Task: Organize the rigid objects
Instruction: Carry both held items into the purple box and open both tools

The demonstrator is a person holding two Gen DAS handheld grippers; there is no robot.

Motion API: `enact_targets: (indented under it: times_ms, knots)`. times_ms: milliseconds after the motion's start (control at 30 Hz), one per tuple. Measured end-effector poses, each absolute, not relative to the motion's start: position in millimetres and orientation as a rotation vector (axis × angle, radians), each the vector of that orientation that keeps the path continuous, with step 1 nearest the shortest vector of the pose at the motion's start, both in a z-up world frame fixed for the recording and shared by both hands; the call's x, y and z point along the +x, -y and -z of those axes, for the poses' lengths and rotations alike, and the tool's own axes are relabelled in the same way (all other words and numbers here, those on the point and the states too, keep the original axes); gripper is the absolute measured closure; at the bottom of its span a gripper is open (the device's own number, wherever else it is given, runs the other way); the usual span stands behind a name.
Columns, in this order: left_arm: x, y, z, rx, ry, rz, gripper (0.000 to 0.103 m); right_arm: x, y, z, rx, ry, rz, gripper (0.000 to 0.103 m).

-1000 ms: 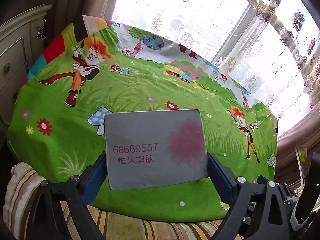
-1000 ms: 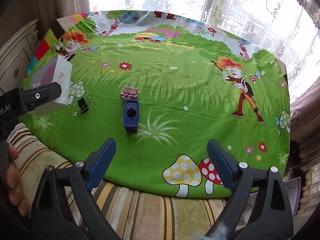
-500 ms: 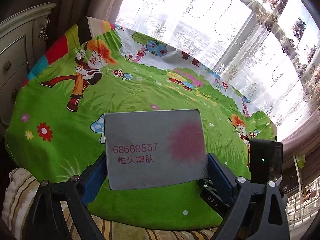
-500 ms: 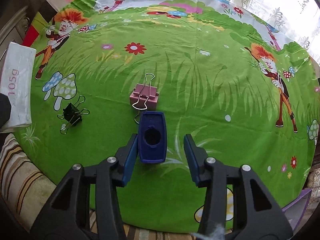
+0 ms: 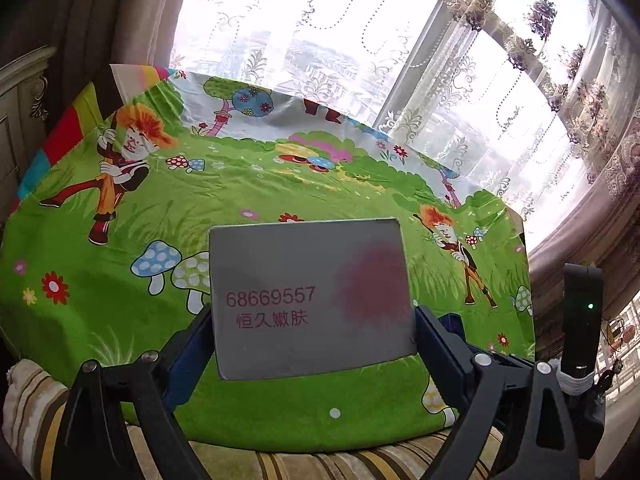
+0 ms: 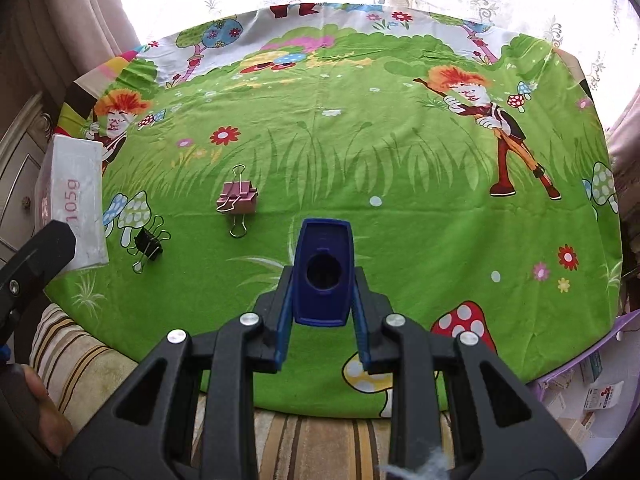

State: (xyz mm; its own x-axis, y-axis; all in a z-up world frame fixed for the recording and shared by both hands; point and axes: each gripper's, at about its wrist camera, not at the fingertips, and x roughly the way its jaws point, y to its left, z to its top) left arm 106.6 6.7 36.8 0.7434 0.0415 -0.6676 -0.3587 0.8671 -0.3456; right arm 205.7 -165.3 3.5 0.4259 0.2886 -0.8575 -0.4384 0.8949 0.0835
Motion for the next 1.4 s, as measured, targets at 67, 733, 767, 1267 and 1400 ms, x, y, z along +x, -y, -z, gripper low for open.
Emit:
enact_targets:
  times_ms: [67,733,767,1267,1400]
  knots:
    - [107.1,-2.1,-37.7,-0.467,-0.706,-0.217,0.008,200.3,174.0,-9.6,-0.152,-1.016,-0.443,0.073]
    - [105.6,66.0,-52.0,-0.36,-0.743,-0.048,0.008,146.3,267.8,-46.2,-0.052,-0.927,-0.387,0.073]
    - [105.6,68.9,-52.2,-0.361,-0.747,-0.038,0.008,143.7,272.4,-46.6,-0.048,-0.926,-0.385,0.073]
    - [100.6,140.0,-60.1,-0.309,-0.819,0.125,0.008,116.7,357.2,-54.7,0.037,-0.892,-0.313,0.073]
    - [99.6,156.3,-60.6,-0.308,-0.842,0.169,0.008,112.4,380.0,-56.0,0.05,-0.882,-0.274,0.073]
